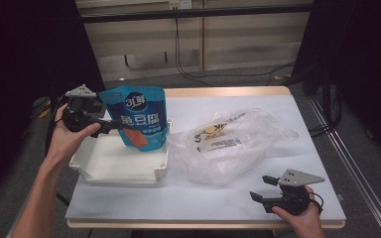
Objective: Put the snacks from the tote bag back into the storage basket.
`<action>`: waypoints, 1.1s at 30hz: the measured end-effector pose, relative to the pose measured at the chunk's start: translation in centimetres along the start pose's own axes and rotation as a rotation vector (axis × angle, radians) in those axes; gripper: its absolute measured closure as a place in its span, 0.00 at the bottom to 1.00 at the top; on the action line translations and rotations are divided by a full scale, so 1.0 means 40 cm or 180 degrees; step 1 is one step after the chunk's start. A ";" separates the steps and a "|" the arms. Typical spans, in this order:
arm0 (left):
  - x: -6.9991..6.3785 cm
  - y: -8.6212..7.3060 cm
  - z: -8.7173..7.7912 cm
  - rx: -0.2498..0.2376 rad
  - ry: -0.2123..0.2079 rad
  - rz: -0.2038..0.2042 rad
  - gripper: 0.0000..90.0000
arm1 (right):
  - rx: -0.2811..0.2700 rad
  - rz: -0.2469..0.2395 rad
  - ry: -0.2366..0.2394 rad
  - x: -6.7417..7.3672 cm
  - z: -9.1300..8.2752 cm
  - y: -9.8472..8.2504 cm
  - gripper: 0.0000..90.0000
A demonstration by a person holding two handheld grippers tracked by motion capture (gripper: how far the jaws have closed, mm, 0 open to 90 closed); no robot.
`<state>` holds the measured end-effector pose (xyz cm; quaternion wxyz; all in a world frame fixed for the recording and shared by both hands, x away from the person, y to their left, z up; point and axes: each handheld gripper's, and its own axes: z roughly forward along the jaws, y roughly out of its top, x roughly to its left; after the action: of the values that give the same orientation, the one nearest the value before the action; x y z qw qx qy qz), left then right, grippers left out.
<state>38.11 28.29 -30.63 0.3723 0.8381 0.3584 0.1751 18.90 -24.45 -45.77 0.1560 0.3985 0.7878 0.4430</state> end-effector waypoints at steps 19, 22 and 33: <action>-0.049 -0.131 -0.078 -0.0323 0.0298 -0.0212 0.03 | -0.0021 0.0002 -0.0030 -0.001 -0.002 0.000 0.30; -0.057 -0.161 -0.089 -0.0236 0.0393 -0.0223 0.04 | -0.0021 0.0010 -0.0031 -0.003 -0.002 -0.001 0.30; -0.144 -0.268 -0.085 -0.0428 0.0360 -0.0376 0.04 | -0.0038 0.0011 -0.0066 -0.003 0.000 0.001 0.28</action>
<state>27.25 30.75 -36.56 0.4165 0.7774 0.4150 0.2235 18.98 -24.54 -45.75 0.1658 0.4034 0.7828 0.4438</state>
